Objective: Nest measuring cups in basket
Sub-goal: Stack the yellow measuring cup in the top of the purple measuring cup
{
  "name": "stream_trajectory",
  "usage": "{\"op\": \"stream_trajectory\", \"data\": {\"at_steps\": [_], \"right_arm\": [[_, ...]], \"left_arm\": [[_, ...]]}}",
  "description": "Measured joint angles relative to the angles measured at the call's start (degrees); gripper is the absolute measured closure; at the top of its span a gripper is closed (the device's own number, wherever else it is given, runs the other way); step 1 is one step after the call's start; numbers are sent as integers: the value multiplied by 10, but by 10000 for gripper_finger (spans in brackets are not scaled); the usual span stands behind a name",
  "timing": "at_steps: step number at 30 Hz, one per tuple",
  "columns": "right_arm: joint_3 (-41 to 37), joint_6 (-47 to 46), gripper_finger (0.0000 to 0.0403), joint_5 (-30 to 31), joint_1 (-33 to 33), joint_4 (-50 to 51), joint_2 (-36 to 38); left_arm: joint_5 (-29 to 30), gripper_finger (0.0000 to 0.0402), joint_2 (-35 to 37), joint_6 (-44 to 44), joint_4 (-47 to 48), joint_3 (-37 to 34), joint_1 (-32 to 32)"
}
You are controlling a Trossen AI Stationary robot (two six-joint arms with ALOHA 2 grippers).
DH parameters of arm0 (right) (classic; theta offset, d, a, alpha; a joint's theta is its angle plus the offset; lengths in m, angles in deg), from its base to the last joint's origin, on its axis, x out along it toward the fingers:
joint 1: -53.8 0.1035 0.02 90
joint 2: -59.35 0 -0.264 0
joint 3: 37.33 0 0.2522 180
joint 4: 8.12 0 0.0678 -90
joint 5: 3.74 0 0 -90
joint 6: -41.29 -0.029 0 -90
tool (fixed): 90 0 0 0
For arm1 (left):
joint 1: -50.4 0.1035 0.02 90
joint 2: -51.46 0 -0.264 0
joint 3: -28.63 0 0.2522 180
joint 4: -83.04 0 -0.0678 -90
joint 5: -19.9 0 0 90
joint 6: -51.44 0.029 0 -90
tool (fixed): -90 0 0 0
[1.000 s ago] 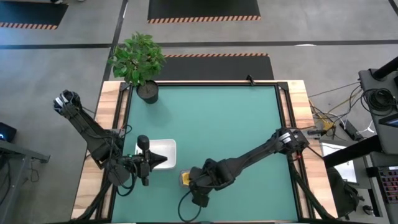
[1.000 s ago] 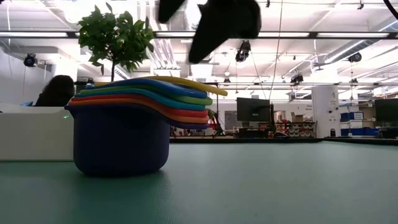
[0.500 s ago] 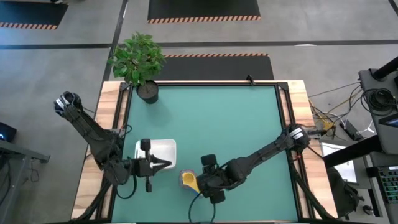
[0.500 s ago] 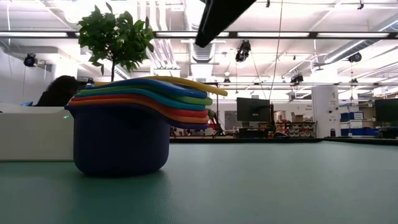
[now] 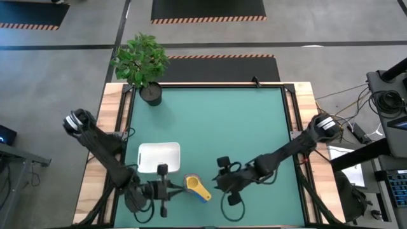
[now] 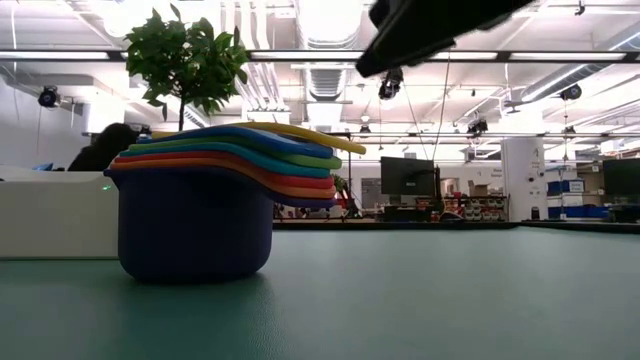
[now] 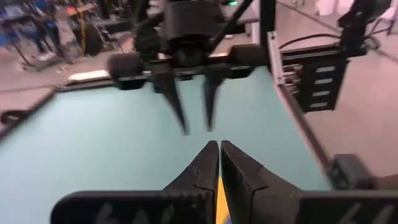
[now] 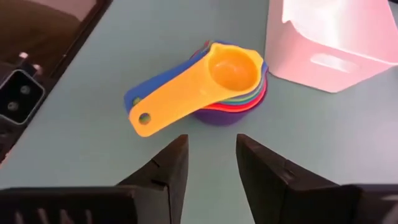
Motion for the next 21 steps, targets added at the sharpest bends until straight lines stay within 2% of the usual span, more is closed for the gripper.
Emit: {"op": "stream_trajectory", "data": {"at_steps": [4, 7, 10, 16, 19, 21], "right_arm": [[-58, -9, 299, 3, 7, -66, 19], [-89, -13, 317, 2, 15, -99, 25], [-110, -16, 339, 1, 18, -125, 25], [-123, -4, 379, 3, 20, -137, 25], [-131, 5, 392, 3, 20, -157, 24], [-136, 11, 394, 3, 20, -184, 20]], "left_arm": [[-3, 402, -46, -35, 18, 60, -10], [-18, 402, -93, -56, 85, 126, -18], [-42, 402, -139, -114, 206, 207, -25], [-56, 402, -225, -310, 509, 349, -32], [-64, 402, -259, -355, 576, 386, -33], [-68, 402, -274, -364, 590, 393, -33]]}}
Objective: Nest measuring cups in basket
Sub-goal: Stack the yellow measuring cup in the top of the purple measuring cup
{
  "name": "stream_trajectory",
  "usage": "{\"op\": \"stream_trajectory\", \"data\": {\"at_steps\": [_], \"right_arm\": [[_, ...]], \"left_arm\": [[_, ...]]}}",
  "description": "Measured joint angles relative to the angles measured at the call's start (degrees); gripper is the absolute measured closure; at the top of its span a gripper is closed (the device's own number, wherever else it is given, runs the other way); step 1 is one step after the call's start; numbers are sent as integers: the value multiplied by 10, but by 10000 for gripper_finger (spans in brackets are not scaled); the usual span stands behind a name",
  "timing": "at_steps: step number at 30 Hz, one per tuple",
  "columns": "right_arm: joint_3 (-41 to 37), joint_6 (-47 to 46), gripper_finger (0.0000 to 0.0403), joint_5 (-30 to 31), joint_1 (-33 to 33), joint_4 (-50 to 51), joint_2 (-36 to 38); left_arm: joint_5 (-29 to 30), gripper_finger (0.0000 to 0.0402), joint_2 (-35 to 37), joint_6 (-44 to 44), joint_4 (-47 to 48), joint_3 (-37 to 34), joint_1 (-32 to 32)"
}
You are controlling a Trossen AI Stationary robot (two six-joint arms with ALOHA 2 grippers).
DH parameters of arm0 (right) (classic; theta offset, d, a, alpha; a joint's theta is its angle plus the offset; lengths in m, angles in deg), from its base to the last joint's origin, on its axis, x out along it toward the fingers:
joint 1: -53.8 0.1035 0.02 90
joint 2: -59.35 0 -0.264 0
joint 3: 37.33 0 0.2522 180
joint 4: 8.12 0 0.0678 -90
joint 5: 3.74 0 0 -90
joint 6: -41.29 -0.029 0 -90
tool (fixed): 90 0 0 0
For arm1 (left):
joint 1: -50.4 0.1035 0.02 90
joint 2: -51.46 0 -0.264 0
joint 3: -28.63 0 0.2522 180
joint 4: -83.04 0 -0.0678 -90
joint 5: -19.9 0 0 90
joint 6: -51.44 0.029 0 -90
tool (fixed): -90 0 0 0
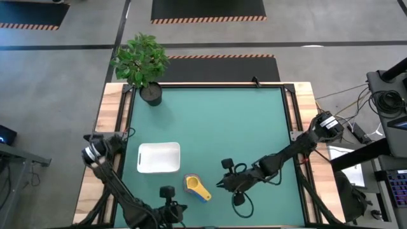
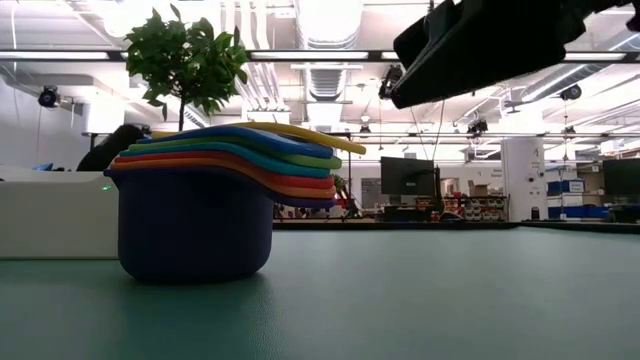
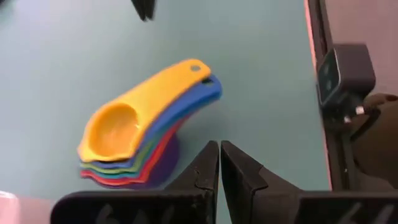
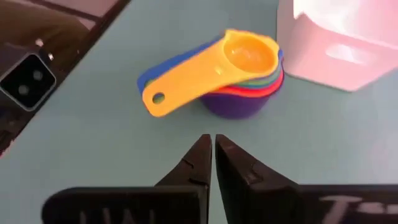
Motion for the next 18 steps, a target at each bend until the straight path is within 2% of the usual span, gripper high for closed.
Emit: {"op": "stream_trajectory", "data": {"at_steps": [8, 18], "right_arm": [[-12, 9, 394, 1, -5, -62, -20], [-12, 35, 394, 15, -16, -119, -71]], "left_arm": [[-5, 402, -31, -31, -4, -18, 12], [-4, 402, -55, -10, -32, -17, 42]]}}
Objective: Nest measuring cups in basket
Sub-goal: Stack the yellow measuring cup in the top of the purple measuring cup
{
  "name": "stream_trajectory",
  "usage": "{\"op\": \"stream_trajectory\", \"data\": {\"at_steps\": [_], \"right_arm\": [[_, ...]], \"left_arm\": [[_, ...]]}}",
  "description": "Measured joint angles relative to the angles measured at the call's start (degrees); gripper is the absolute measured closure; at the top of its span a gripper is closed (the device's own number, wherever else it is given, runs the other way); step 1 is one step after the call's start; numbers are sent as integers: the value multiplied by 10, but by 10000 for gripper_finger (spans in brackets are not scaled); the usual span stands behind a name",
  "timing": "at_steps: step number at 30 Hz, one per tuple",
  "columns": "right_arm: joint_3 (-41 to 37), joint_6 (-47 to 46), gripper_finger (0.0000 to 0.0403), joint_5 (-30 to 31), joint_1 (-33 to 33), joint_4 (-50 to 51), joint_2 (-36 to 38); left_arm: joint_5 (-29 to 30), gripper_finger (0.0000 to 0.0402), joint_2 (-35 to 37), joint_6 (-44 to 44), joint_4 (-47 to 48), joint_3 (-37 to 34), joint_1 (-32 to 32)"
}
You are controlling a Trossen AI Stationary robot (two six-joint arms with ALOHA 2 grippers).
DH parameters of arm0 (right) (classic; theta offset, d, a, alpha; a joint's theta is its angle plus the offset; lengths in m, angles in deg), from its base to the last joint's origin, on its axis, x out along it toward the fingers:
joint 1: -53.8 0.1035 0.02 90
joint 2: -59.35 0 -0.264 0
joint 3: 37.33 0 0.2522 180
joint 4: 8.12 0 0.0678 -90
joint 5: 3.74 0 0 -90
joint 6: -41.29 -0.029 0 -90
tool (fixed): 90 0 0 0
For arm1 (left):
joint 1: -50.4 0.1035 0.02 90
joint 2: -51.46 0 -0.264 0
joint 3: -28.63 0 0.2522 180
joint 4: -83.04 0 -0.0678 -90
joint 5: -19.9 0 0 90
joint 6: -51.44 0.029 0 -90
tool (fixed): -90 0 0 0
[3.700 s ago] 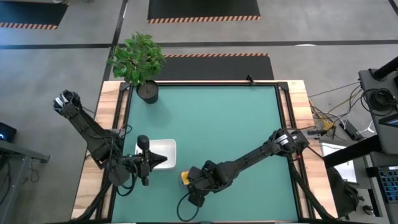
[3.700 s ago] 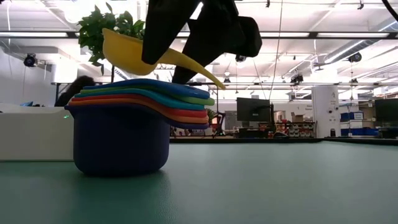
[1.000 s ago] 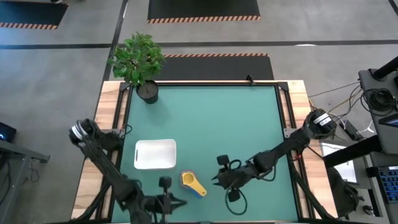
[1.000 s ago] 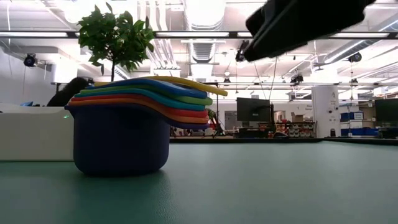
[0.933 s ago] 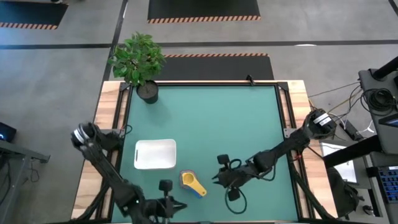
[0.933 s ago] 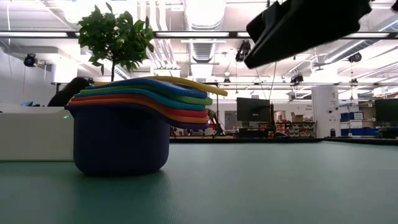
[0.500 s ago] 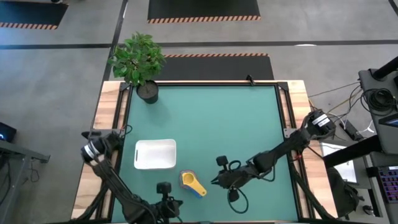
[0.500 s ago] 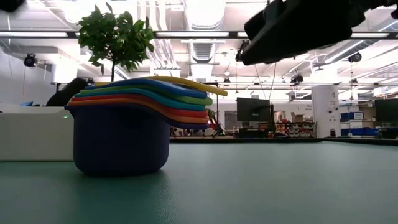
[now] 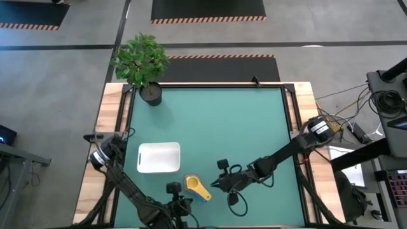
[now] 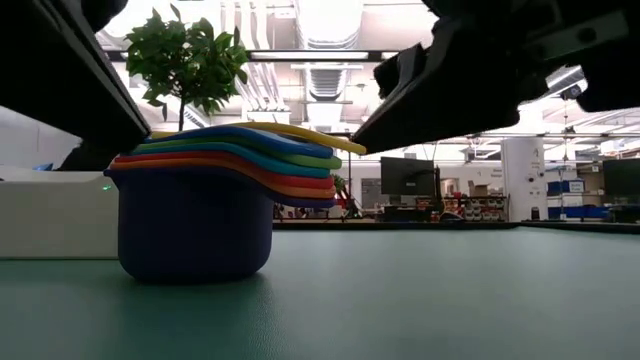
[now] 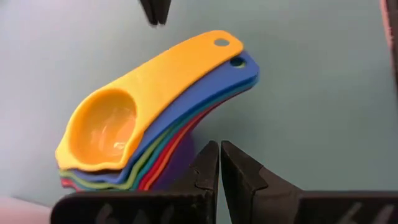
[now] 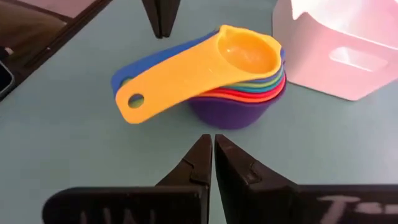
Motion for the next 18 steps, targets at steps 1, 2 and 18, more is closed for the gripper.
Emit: {"op": "stream_trajectory", "data": {"at_steps": [1, 2, 18], "right_arm": [[0, 2, 394, 0, 0, -11, -6], [2, 5, 394, 0, 0, -15, -10], [45, 19, 394, -5, 0, -15, -53]], "left_arm": [[0, 402, 0, 2, -5, 0, 1], [-1, 402, 0, 3, -8, 0, 2], [0, 402, -25, 16, -62, -4, 12]]}}
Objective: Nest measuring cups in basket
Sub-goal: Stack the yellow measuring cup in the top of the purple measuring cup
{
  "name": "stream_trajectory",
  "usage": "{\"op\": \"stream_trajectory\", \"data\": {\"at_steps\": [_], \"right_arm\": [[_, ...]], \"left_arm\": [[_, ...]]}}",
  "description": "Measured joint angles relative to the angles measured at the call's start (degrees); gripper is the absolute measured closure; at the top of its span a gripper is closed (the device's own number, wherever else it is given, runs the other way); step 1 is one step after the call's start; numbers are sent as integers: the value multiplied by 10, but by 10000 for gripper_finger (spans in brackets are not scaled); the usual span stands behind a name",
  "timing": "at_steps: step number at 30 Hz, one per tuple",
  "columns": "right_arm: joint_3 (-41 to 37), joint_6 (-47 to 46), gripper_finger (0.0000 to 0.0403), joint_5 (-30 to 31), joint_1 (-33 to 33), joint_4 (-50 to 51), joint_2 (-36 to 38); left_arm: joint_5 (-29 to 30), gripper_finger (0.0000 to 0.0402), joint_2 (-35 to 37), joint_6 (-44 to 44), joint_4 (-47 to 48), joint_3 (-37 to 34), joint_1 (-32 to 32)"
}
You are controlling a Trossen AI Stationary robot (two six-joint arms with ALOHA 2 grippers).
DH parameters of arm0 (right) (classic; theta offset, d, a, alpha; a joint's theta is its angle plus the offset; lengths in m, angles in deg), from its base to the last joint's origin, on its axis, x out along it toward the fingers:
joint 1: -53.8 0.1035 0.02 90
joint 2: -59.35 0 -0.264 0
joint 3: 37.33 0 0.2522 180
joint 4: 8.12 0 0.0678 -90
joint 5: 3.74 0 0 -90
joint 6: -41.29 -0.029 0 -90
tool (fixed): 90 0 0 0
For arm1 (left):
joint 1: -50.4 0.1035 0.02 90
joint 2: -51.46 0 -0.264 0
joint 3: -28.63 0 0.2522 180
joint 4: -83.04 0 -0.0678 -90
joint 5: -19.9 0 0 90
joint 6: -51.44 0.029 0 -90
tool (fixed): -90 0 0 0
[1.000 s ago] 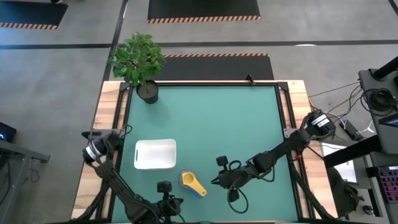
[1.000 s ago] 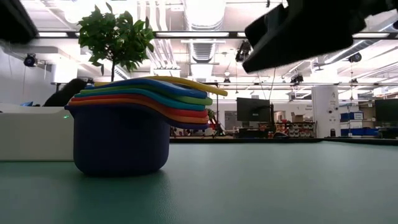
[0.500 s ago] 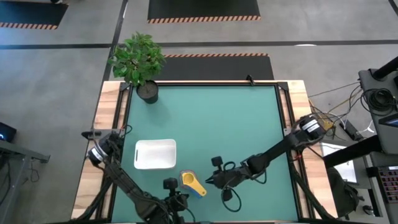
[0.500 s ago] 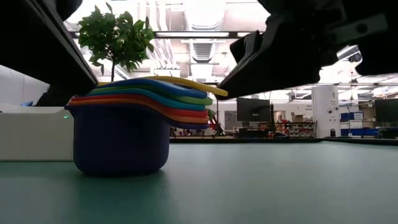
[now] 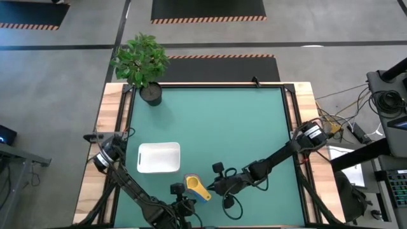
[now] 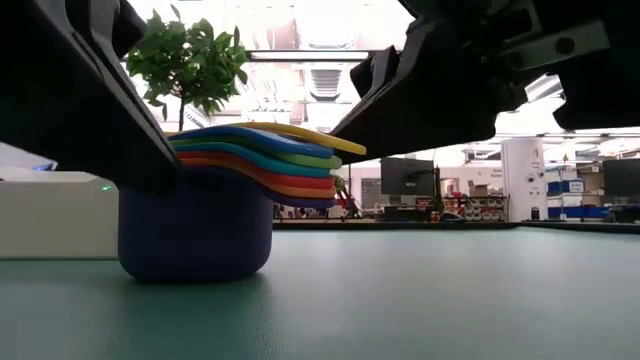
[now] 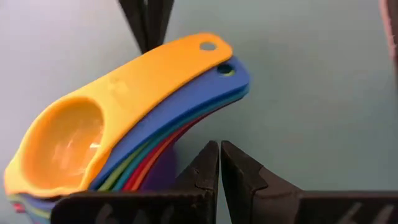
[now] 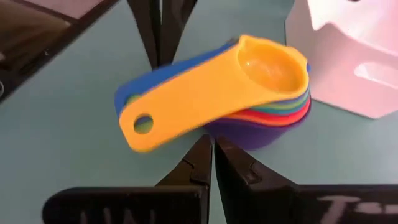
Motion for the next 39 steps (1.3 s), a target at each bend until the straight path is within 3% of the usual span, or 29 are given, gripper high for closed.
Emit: {"op": "stream_trajectory", "data": {"at_steps": [8, 26, 39], "right_arm": [[1, 1, 394, 0, 1, 3, 3], [1, -9, 394, -45, 8, -16, 1], [1, -8, 394, -46, 10, -24, 0]], "left_arm": [[15, 402, 0, 37, -19, -1, 9], [15, 402, 0, 42, -19, -2, 15], [15, 402, 0, 42, -19, -2, 15]]}}
